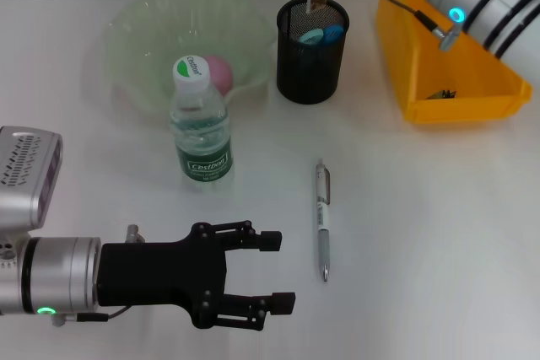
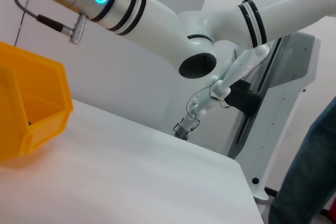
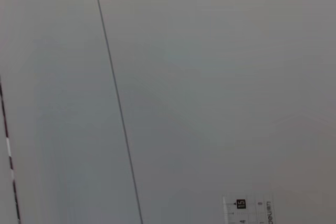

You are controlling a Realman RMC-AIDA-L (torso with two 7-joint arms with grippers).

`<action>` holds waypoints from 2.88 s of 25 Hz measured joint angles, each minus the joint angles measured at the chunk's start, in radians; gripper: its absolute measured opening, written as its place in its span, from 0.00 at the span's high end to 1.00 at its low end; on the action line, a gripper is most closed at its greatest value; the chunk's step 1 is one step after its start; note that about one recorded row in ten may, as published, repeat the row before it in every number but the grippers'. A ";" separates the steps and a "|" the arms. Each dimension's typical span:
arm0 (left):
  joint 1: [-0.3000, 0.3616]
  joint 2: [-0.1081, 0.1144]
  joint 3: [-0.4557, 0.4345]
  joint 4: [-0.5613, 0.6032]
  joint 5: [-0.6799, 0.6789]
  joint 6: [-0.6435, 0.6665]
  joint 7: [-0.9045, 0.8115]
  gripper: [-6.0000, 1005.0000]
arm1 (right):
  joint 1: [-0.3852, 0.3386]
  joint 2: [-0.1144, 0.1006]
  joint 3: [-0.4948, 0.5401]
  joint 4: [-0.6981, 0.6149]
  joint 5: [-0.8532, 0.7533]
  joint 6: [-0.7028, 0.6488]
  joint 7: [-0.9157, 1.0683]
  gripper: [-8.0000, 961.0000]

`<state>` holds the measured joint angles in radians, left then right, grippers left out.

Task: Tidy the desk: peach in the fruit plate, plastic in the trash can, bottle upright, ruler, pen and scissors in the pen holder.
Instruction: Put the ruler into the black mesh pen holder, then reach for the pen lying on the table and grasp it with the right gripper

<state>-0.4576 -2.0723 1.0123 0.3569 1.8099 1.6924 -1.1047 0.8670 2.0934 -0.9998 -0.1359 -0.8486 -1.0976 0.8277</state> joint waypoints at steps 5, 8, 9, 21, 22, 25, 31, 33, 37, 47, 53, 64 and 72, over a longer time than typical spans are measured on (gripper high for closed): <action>0.005 0.001 0.000 -0.004 0.001 -0.003 0.014 0.17 | 0.030 0.000 0.007 0.041 0.014 0.046 -0.056 0.53; 0.005 0.001 0.000 -0.004 0.001 -0.004 0.016 0.17 | 0.042 0.001 0.005 0.054 0.017 0.067 -0.072 0.51; 0.005 0.001 0.000 -0.004 0.002 -0.004 0.016 0.17 | 0.048 0.001 0.001 0.056 0.018 0.088 -0.072 0.51; 0.001 0.002 0.000 -0.004 0.003 -0.005 0.016 0.17 | 0.046 0.001 -0.002 0.062 0.009 0.100 -0.064 0.42; 0.002 0.002 0.000 -0.004 0.003 -0.005 0.016 0.17 | 0.040 0.000 -0.005 0.061 0.007 0.087 -0.050 0.40; 0.004 0.002 0.000 -0.004 0.001 -0.005 0.016 0.17 | -0.005 -0.010 -0.074 -0.008 -0.036 0.039 0.065 0.37; 0.004 0.003 0.000 -0.004 0.002 -0.004 0.014 0.17 | -0.210 -0.043 -0.220 -0.464 -0.400 0.022 0.588 0.37; 0.004 0.003 0.000 -0.004 0.003 -0.004 0.013 0.17 | -0.262 -0.049 -0.221 -0.693 -0.663 -0.017 0.874 0.37; 0.001 0.003 0.000 -0.004 0.003 -0.004 0.007 0.17 | -0.225 -0.044 -0.188 -1.108 -1.301 -0.311 1.501 0.37; -0.002 0.004 0.000 -0.003 0.005 -0.002 -0.005 0.17 | 0.041 -0.012 -0.228 -1.152 -1.816 -0.647 2.000 0.38; -0.003 0.005 0.000 -0.003 0.006 -0.011 -0.002 0.17 | 0.064 -0.002 -0.300 -1.055 -1.848 -0.593 2.124 0.38; -0.001 0.003 0.000 -0.003 0.008 -0.035 0.015 0.17 | 0.066 0.001 -0.426 -0.926 -1.756 -0.465 2.128 0.38; -0.002 0.003 0.000 -0.005 0.008 -0.049 0.023 0.17 | 0.121 0.000 -0.506 -0.759 -1.635 -0.371 2.130 0.20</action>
<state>-0.4598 -2.0693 1.0124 0.3515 1.8178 1.6438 -1.0816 0.9879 2.0939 -1.5060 -0.8951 -2.4835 -1.4684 2.9577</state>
